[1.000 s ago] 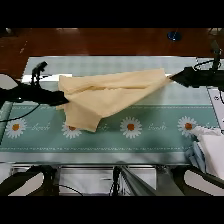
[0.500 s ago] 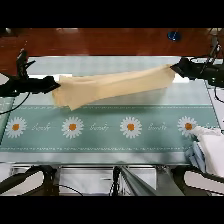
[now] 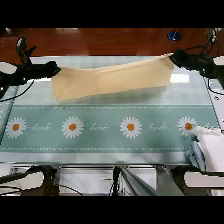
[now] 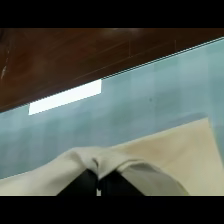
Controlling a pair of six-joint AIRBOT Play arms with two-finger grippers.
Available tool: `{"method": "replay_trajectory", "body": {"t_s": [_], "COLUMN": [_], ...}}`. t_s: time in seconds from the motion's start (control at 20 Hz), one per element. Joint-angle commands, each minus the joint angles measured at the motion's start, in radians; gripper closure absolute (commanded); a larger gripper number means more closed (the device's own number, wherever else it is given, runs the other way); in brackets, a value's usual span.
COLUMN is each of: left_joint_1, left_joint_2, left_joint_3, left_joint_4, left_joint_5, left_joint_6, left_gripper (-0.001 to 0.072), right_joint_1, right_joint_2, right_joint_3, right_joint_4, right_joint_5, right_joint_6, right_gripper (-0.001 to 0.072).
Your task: Fold the shirts.
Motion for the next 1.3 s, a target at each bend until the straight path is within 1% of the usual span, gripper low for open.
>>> {"method": "replay_trajectory", "body": {"t_s": [0.0, 0.2, 0.5, 0.75, 0.8, 0.85, 0.9, 0.95, 1.0, 1.05, 1.15, 1.2, 1.25], "left_joint_1": [-0.003, -0.003, -0.003, -0.003, -0.003, -0.003, -0.003, -0.003, -0.002, 0.004, 0.042, 0.068, 0.097], "left_joint_2": [-0.097, -0.154, -0.205, -0.238, -0.246, -0.257, -0.266, -0.275, -0.278, -0.273, -0.250, -0.235, -0.220], "left_joint_3": [0.084, 0.089, 0.089, 0.088, 0.088, 0.087, 0.087, 0.087, 0.087, 0.089, 0.119, 0.145, 0.176], "left_joint_4": [-0.003, -0.003, 0.045, 0.047, 0.047, 0.047, 0.046, 0.047, 0.047, 0.055, 0.134, 0.188, 0.246], "left_joint_5": [-0.013, -0.016, -0.016, -0.040, -0.047, -0.058, -0.072, -0.087, -0.100, -0.108, -0.157, -0.187, -0.224], "left_joint_6": [0.006, 0.005, 0.006, 0.006, 0.006, 0.005, 0.005, 0.005, 0.005, 0.005, 0.005, 0.004, -0.013], "left_gripper": [0.0673, 0.0673, 0.0673, 0.0670, 0.0655, 0.0589, 0.0472, 0.0301, 0.0155, 0.0088, 0.0088, 0.0088, 0.0090], "right_joint_1": [0.010, 0.029, 0.037, 0.037, 0.037, 0.037, 0.037, 0.037, 0.036, 0.027, -0.006, -0.029, -0.051], "right_joint_2": [-0.050, -0.117, -0.203, -0.236, -0.237, -0.238, -0.237, -0.237, -0.233, -0.220, -0.163, -0.129, -0.105], "right_joint_3": [0.009, 0.009, 0.009, 0.009, 0.009, 0.009, 0.009, 0.009, 0.010, 0.010, 0.014, 0.035, 0.073], "right_joint_4": [-0.050, -0.086, -0.082, -0.082, -0.082, -0.082, -0.082, -0.081, -0.078, -0.079, -0.124, -0.219, -0.356], "right_joint_5": [-0.033, -0.047, -0.075, -0.094, -0.097, -0.098, -0.098, -0.095, -0.079, -0.050, 0.010, 0.059, 0.116], "right_joint_6": [0.016, 0.012, 0.012, 0.012, 0.012, 0.008, 0.008, 0.008, 0.009, 0.009, 0.009, 0.025, 0.094], "right_gripper": [0.0687, 0.0687, 0.0686, 0.0685, 0.0645, 0.0514, 0.0403, 0.0343, 0.0335, 0.0335, 0.0337, 0.0337, 0.0337]}}
